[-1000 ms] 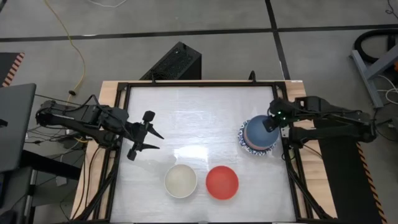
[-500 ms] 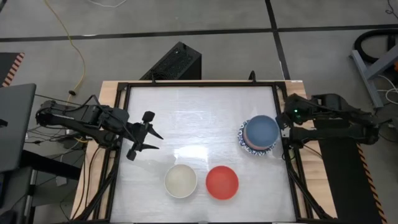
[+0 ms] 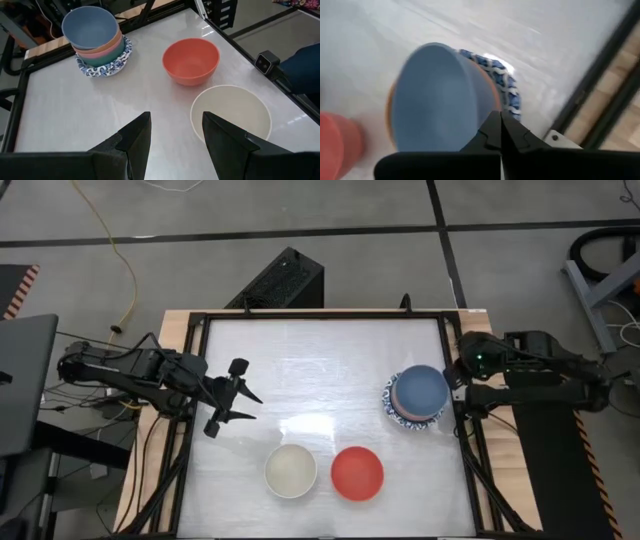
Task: Nest bowls inside each other
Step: Stack the blue bowl on top of the brown bowl
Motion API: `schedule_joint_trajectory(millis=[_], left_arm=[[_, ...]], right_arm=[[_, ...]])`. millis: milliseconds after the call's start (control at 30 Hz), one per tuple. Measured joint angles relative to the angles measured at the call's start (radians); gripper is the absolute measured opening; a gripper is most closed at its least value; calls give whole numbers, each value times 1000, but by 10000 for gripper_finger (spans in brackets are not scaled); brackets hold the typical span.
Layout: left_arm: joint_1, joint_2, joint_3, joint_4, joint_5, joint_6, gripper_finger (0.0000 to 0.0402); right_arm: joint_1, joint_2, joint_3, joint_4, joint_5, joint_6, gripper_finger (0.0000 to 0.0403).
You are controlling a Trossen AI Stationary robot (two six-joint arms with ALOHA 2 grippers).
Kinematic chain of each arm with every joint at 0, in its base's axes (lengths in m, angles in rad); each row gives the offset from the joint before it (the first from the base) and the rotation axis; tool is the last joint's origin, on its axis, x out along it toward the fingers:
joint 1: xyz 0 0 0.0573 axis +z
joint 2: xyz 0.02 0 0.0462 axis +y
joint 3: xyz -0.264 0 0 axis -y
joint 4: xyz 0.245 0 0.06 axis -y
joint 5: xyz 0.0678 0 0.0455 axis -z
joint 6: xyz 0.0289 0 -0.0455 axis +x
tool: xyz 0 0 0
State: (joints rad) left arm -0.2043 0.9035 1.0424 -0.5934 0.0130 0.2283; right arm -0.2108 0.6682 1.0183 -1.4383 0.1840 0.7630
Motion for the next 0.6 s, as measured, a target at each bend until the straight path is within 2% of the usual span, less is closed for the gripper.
schedule_joint_trajectory(millis=[367, 600], left_arm=[[0, 0, 0, 0, -1, -5, 168], [0, 3, 0, 1, -1, -11, 168]], right_arm=[[144, 1, -67, 24, -3, 113, 6], [187, 1, -108, 29, 1, 154, 6]])
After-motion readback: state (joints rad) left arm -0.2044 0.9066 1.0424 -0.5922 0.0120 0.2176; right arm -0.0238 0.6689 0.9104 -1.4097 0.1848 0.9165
